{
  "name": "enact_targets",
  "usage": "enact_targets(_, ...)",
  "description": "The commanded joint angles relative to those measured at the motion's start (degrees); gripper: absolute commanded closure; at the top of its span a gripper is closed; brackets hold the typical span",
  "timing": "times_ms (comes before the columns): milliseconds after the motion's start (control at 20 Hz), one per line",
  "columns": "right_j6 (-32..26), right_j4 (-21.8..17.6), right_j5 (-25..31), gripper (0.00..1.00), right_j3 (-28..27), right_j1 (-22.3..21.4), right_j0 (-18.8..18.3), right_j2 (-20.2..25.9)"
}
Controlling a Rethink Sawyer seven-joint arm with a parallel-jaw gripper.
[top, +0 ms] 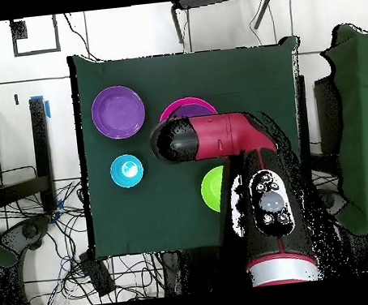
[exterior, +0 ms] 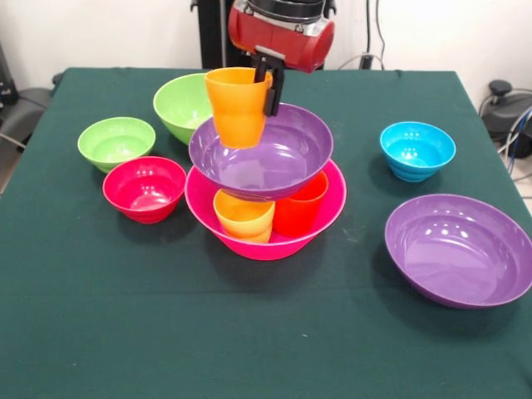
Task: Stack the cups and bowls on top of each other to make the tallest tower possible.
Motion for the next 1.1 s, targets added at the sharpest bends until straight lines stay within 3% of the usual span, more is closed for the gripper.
enact_targets(50, 7.0, 2.9, -4.4, 1.0, 8.9, 3.6, -0.3, 2.1)
enact_targets(350, 7.8, 3.8, -8.4, 1.0, 10.2, 5.1, -0.5, 1.5)
enact_targets(650, 7.7, 3.3, -12.5, 1.0, 8.2, 7.0, 0.4, 0.3)
enact_targets(850, 7.4, 2.9, -12.2, 1.0, 5.1, 7.3, 1.8, -1.8)
enact_targets(1100, 6.7, 3.1, -11.8, 1.0, 5.0, 6.4, 2.5, -2.7)
